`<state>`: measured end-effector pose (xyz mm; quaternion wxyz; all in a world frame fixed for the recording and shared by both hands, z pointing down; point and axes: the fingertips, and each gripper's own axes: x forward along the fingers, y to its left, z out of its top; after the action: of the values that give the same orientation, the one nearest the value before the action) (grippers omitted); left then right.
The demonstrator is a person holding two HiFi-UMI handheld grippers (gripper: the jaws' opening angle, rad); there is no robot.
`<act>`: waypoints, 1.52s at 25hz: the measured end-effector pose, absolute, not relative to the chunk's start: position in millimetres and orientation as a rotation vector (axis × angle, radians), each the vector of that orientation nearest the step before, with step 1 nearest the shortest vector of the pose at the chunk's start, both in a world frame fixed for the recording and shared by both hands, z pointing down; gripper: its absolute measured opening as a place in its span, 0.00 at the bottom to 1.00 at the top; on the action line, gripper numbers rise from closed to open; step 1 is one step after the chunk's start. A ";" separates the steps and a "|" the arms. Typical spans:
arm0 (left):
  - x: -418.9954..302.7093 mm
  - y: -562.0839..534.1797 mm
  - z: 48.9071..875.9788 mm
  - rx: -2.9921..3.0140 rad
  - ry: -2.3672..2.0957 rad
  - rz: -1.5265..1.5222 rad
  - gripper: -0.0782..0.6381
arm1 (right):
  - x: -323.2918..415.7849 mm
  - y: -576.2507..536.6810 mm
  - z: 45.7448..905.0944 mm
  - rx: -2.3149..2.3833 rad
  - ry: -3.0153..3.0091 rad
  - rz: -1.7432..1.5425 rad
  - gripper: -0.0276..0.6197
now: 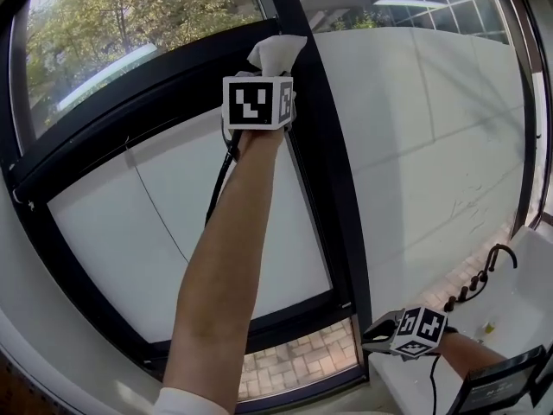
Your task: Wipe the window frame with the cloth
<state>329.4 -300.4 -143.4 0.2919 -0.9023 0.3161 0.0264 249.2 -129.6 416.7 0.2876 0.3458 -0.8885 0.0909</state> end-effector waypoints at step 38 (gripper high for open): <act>385.8 -312.9 102.0 -1.235 0.743 -0.813 0.24 | 200.3 -121.2 429.1 0.761 -2.379 0.204 0.15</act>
<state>385.8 -312.9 102.0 0.6768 -0.5495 0.3306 -0.3616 200.3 -121.2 429.1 0.3123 0.2883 -0.9019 0.0774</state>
